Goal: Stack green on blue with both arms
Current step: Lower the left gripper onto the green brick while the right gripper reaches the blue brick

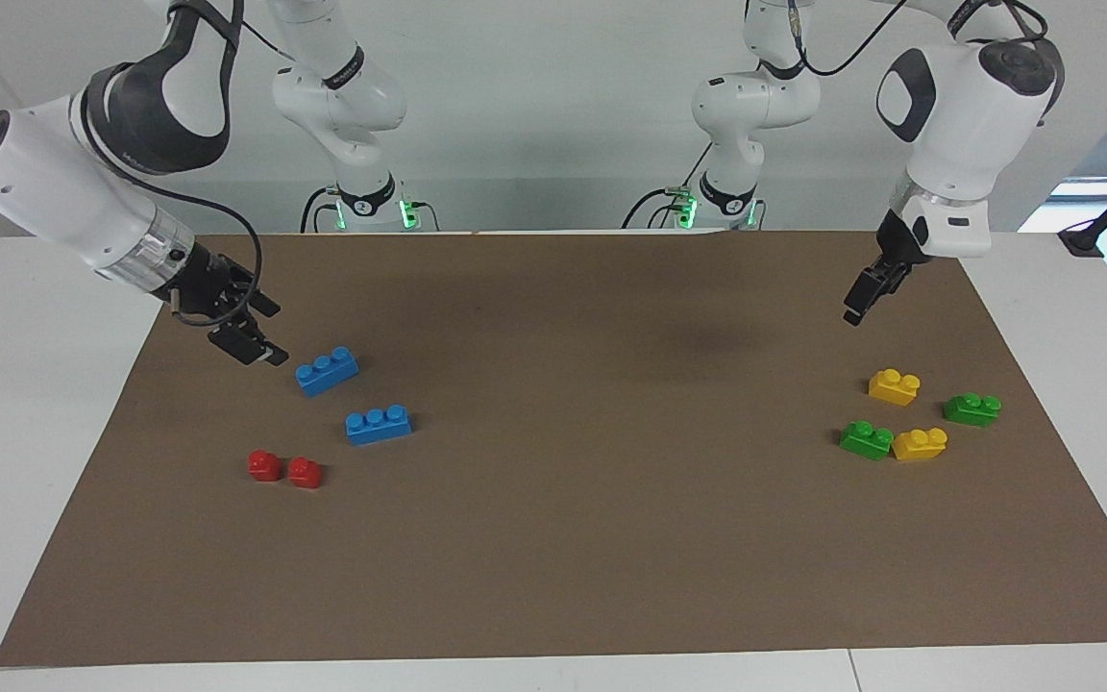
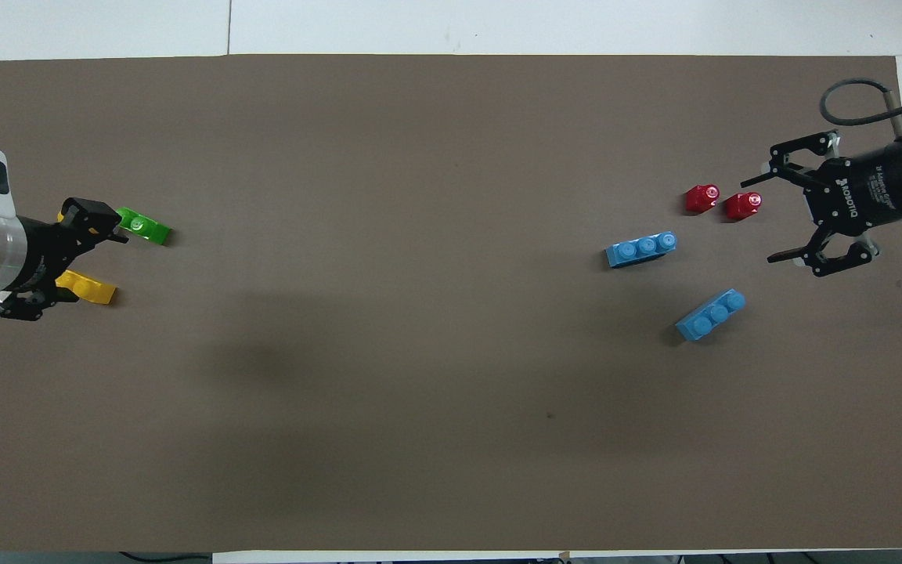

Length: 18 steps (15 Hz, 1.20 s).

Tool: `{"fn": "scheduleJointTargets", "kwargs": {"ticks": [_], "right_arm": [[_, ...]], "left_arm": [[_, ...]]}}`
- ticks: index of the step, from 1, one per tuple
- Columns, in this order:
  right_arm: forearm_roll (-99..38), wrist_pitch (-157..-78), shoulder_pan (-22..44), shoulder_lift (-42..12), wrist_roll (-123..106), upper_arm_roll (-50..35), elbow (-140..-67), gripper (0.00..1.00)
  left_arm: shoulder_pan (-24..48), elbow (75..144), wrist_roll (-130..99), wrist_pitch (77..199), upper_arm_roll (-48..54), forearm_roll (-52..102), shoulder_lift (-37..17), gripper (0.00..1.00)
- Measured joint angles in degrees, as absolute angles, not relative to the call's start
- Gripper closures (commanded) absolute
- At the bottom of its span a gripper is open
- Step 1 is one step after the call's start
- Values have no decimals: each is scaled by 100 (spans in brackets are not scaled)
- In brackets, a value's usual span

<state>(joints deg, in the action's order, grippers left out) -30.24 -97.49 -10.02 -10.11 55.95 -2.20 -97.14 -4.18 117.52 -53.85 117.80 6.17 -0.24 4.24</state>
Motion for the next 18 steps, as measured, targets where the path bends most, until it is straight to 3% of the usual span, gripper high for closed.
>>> {"fn": "scheduleJointTargets", "kwargs": {"ticks": [11, 18], "right_arm": [[-3803, -9819, -1211, -1718, 4958, -213, -9705, 0], [-4033, -9818, -1203, -2249, 5196, -267, -9414, 0]], "left_arm": [[-780, 12001, -6716, 13023, 597, -24, -632, 0], [-975, 11152, -6719, 13073, 592, -24, -1262, 0]]}}
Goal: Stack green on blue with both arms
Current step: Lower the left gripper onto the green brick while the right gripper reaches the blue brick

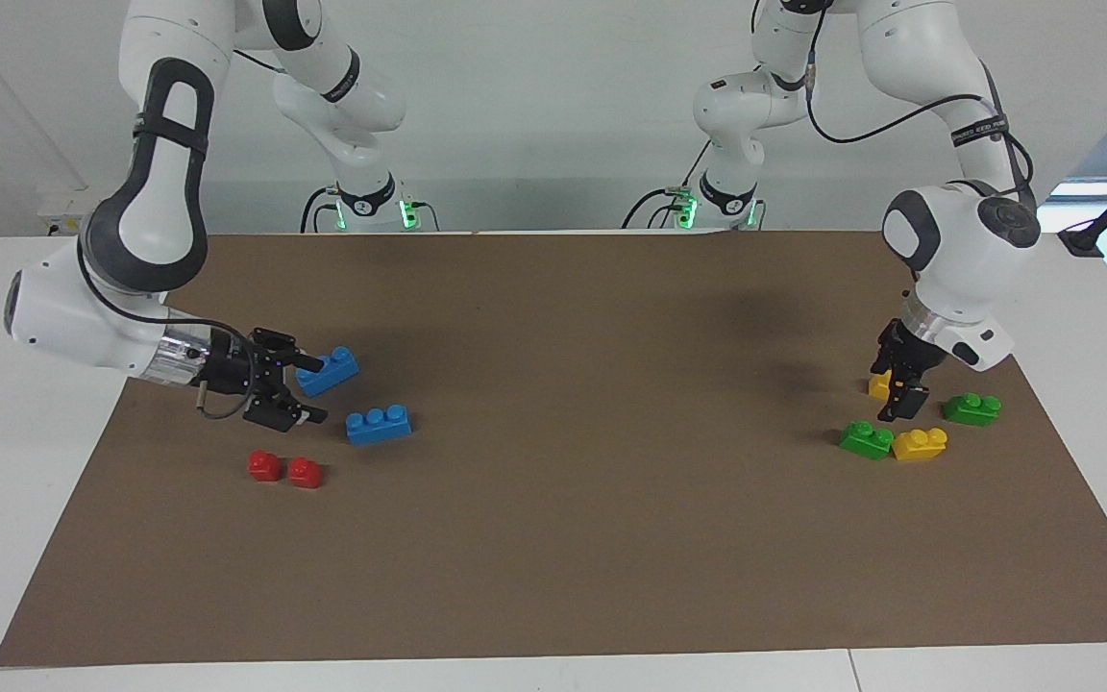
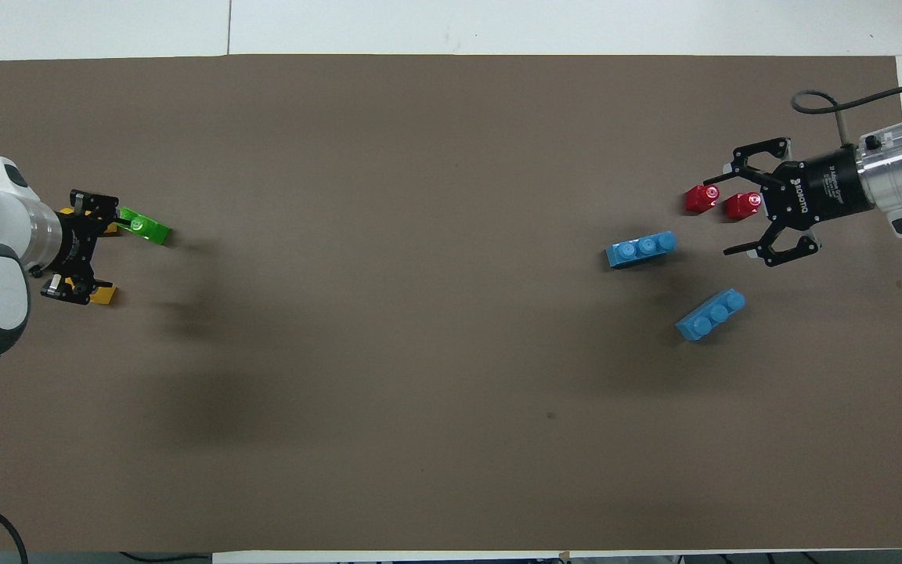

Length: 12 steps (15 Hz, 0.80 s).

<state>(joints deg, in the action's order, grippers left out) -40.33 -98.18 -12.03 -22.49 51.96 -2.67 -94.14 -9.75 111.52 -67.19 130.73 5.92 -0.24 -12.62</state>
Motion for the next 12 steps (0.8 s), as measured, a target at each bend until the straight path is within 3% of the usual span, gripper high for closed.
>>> {"fn": "scheduleJointTargets", "kwargs": {"ticks": [5, 12], "right_arm": [[-4025, -9806, -1018, -2379, 5508, -298, -9340, 0], [-3913, -9831, -988, -2755, 5523, -294, -9226, 0]], "left_arm": [[-989, 10621, -6718, 13078, 593, -87, -1961, 0], [-1024, 10580, -6718, 13450, 590, -87, -2255, 0]]}}
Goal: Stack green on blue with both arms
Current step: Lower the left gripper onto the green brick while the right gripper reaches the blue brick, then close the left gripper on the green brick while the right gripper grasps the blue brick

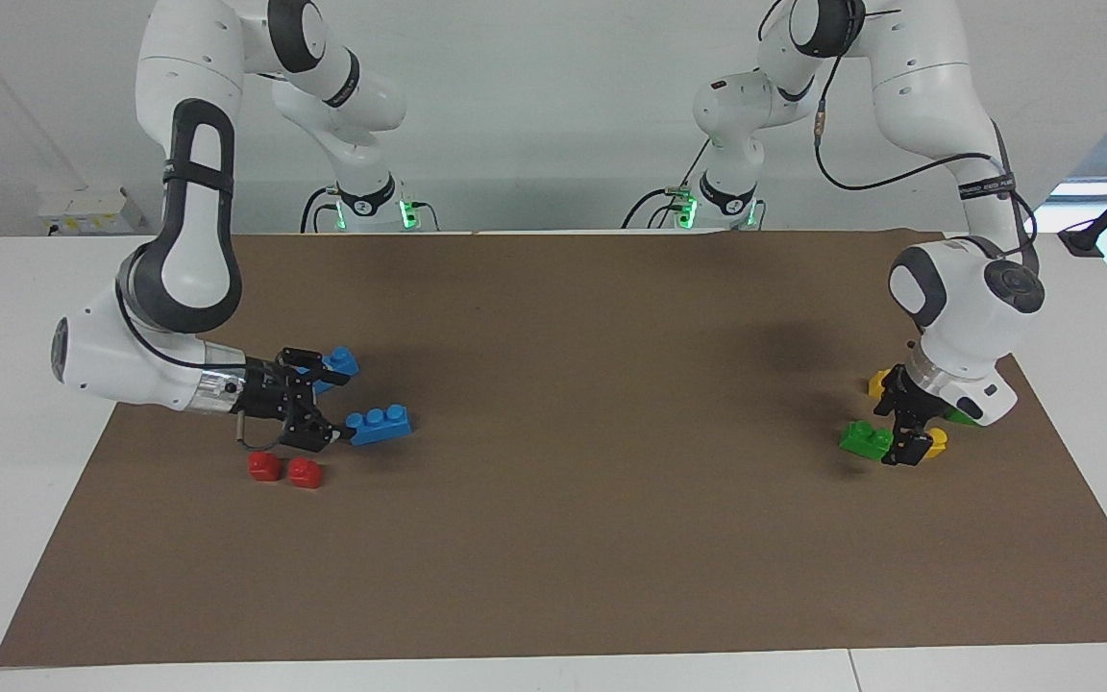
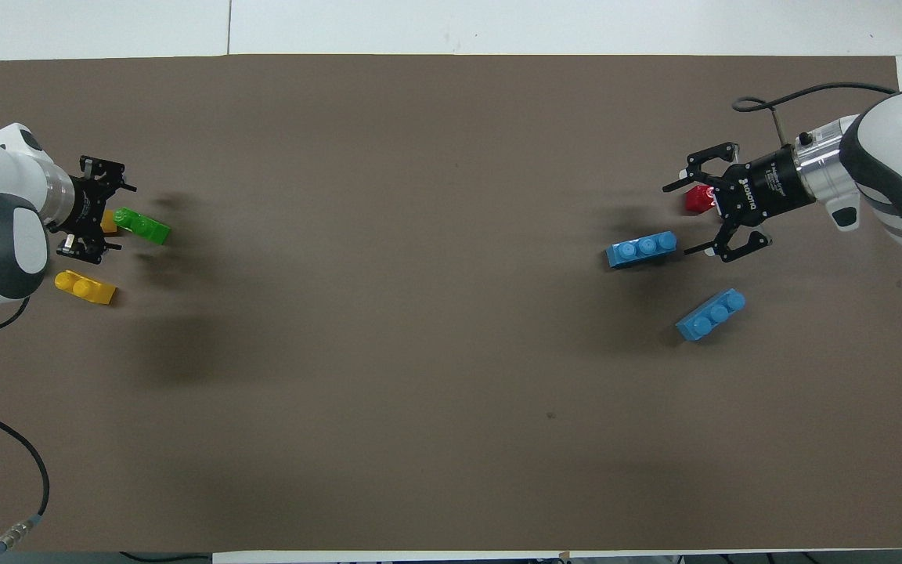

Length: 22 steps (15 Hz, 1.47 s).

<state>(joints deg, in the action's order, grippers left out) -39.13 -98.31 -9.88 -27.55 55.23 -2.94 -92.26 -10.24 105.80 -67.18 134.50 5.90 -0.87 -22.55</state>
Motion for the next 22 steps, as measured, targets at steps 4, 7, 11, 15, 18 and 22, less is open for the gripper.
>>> {"fn": "scheduleJointTargets", "kwargs": {"ticks": [4, 7, 11, 15, 18, 22], "right_arm": [[-3902, -10083, -962, -2846, 5523, -299, -9182, 0], [-3900, -10286, -915, -2915, 5523, -299, -9202, 0], [-3900, -10544, -907, -2978, 5421, -299, -9350, 0], [-3900, -10713, -907, -2980, 5192, -299, -9536, 0], [-3900, -10853, -907, -2978, 5118, -300, -9642, 0], [-3915, -11163, -883, -2973, 5067, -332, -9866, 0]], "left_arm": [[-1037, 10579, -6719, 13593, 588, -87, -2364, 20], [-1043, 10579, -6719, 13618, 588, -87, -2372, 86], [-1043, 10576, -6718, 13618, 601, -87, -2381, 100], [-1027, 10491, -6718, 13513, 638, -87, -2379, 100], [-1015, 10086, -6716, 12738, 690, -88, -2214, 100], [-888, 9902, -6716, 11547, 753, -87, -1459, 100]]}}
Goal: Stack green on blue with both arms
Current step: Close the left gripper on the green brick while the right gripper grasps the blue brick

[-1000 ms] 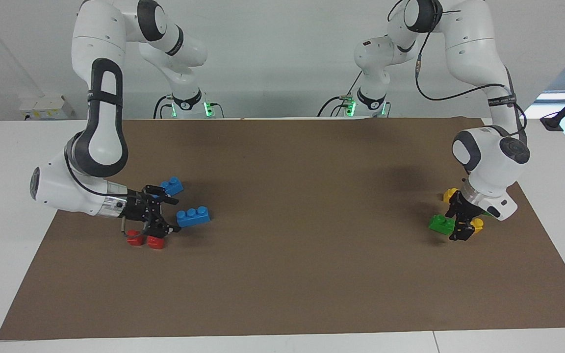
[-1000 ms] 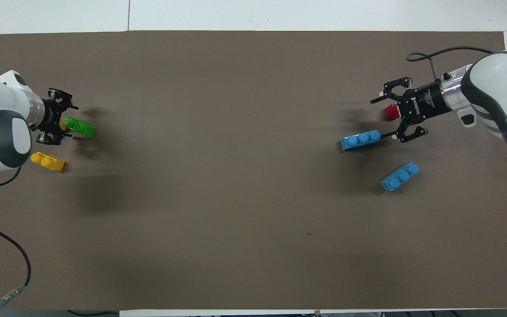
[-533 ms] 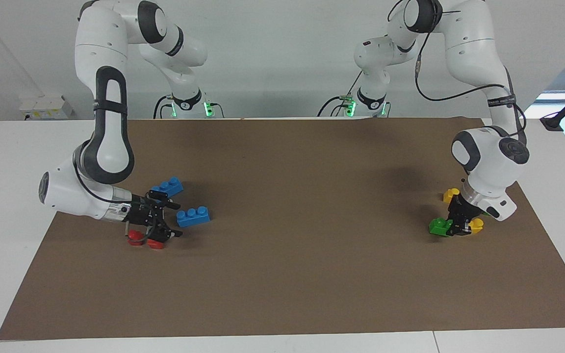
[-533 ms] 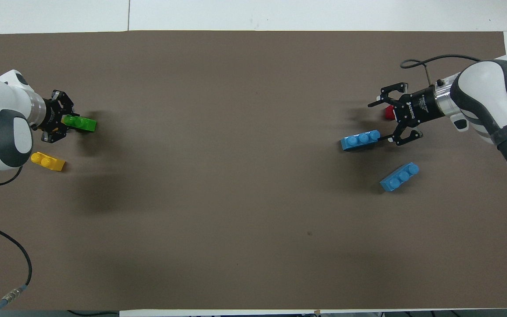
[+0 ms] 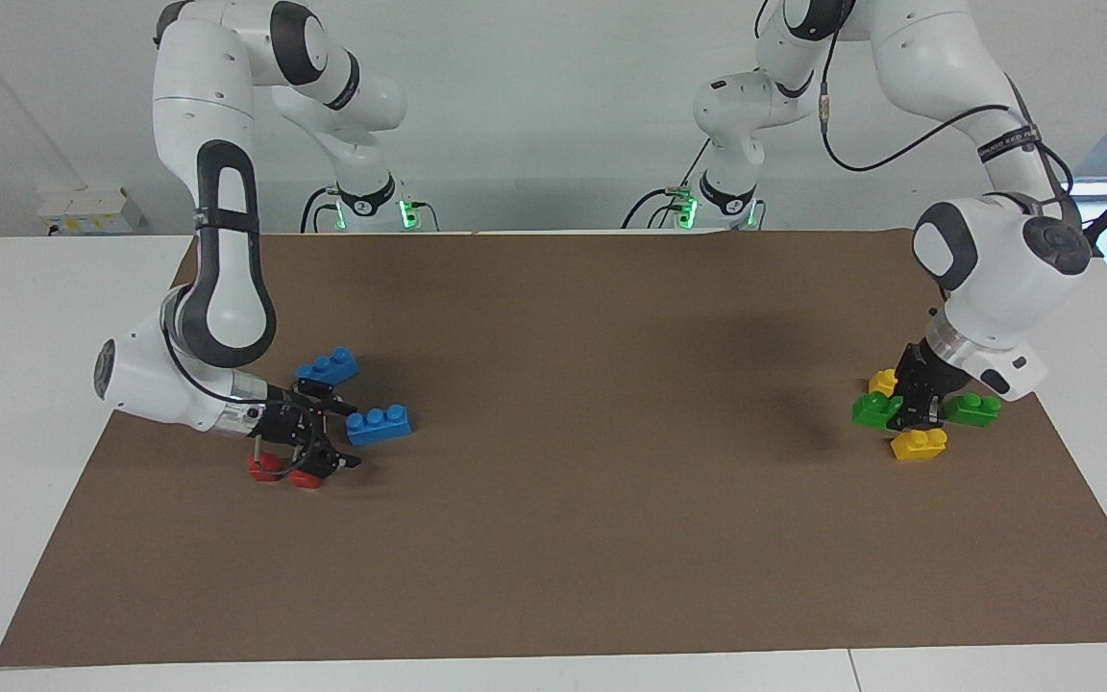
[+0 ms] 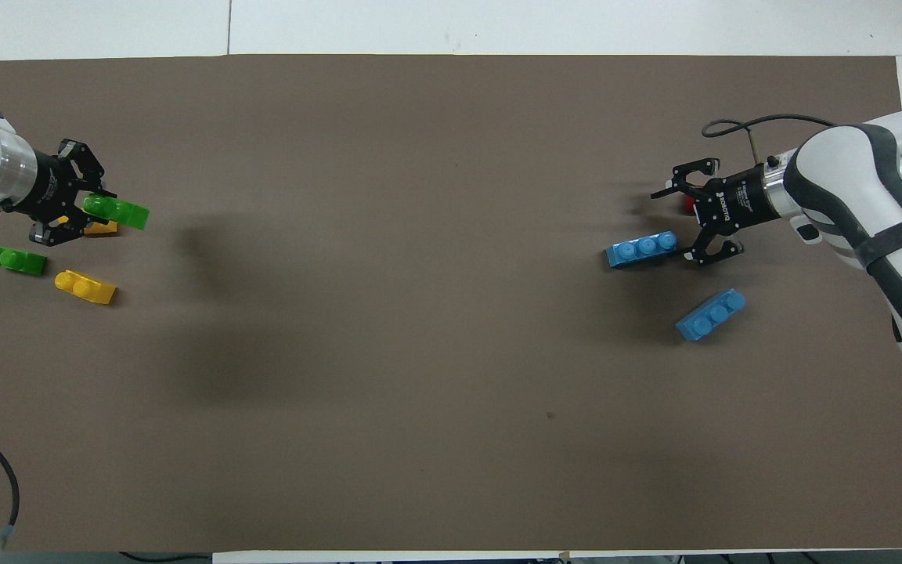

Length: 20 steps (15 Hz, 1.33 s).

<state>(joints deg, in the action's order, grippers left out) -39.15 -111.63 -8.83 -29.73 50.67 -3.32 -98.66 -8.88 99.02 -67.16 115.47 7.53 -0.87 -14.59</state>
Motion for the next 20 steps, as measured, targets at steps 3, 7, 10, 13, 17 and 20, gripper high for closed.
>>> {"fn": "scheduleJointTargets", "kwargs": {"ticks": [3, 7, 10, 13, 17, 20], "right_arm": [[-3943, -11290, -865, -2939, 5008, -399, -10045, 0], [-3946, -11301, -862, -2853, 4930, -414, -10230, 0], [-3948, -11313, -879, -2817, 4782, -408, -10316, 0], [-3950, -11316, -923, -2810, 4658, -406, -10386, 0], [-4000, -11316, -934, -2775, 4642, -406, -10426, 28], [-4016, -11308, -947, -2741, 4429, -403, -10457, 86]], "left_arm": [[-597, 9902, -6790, 10764, 761, -85, -916, 100], [-155, 9910, -7524, 10251, 776, -83, -345, 100], [210, 9920, -8124, 9928, 791, -57, -29, 100], [572, 9939, -8871, 9831, 797, -49, 62, 100], [804, 9961, -9496, 9830, 803, -38, 62, 100], [849, 9963, -9612, 9830, 801, 15, 62, 100]]}}
